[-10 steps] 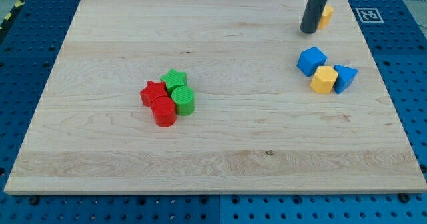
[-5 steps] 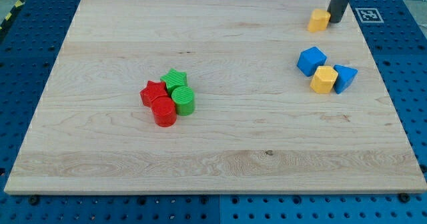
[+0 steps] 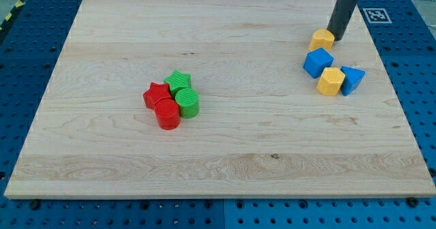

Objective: Move the yellow heart to the group of blocks

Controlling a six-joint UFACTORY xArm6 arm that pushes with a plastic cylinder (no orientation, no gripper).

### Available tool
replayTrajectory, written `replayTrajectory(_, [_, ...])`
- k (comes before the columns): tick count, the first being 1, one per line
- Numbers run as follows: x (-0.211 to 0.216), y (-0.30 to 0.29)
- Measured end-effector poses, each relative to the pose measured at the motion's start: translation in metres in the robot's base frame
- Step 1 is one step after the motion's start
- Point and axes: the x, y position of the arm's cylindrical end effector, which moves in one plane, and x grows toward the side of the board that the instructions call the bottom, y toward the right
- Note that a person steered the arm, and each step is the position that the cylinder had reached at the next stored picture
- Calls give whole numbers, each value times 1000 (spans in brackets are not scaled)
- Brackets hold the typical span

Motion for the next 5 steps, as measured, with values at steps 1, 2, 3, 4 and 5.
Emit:
replayTrajectory(1, [-26,-6])
replayTrajectory(2, [-21,-29])
replayTrajectory(3, [8,-21])
replayTrajectory(4, [25,-4])
replayTrajectory(5, [18,-3])
